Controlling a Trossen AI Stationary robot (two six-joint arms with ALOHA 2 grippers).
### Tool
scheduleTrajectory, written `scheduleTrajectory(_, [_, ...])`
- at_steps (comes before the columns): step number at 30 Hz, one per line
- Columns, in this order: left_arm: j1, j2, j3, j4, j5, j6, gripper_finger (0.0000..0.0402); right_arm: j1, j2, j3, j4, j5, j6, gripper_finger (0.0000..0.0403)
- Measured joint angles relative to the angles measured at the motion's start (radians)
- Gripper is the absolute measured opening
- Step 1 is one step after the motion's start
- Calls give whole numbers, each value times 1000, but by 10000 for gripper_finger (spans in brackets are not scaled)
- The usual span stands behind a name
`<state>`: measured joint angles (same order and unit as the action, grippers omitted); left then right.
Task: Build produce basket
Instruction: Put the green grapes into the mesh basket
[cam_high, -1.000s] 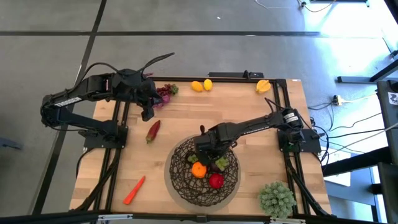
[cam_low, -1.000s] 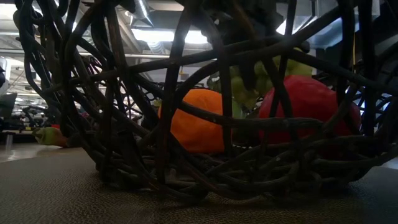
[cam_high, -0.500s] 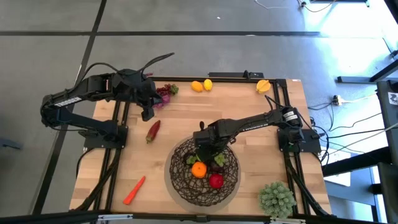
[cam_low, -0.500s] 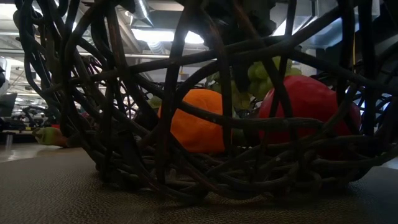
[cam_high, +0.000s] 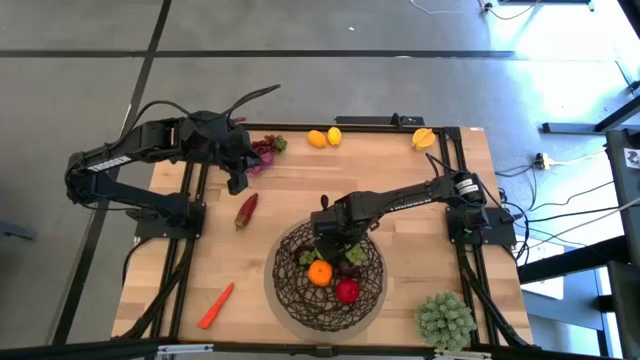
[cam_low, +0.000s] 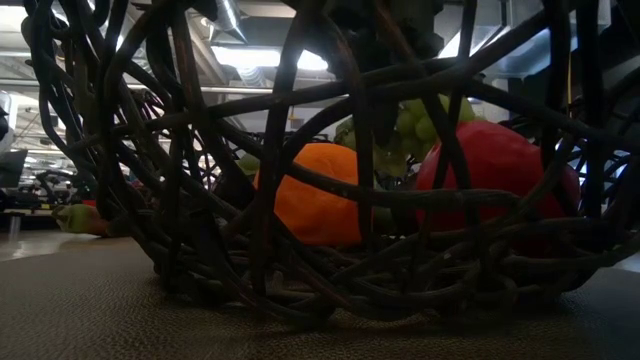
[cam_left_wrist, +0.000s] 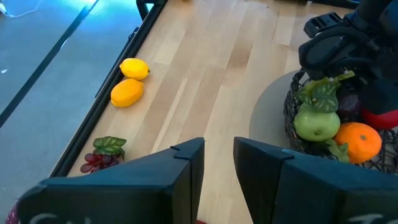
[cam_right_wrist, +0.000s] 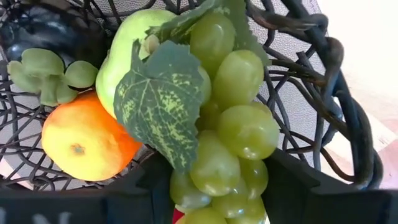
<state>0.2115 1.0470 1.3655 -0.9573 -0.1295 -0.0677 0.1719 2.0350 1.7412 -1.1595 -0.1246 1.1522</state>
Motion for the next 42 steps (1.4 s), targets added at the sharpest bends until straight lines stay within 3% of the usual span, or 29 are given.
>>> scheduleTrajectory(8, [0, 0, 0, 0, 0, 0, 76, 1, 0, 43, -46, 68, 11, 184])
scheduleTrajectory(22, [0, 0, 0, 0, 0, 0, 76, 3, 0, 47, -47, 65, -4, 182])
scheduleTrajectory(33, [0, 0, 0, 0, 0, 0, 76, -2, 0, 47, -40, 60, -32, 137])
scheduleTrajectory(42, [0, 0, 0, 0, 13, 48, 76, -15, 0, 47, -40, 51, -35, 164])
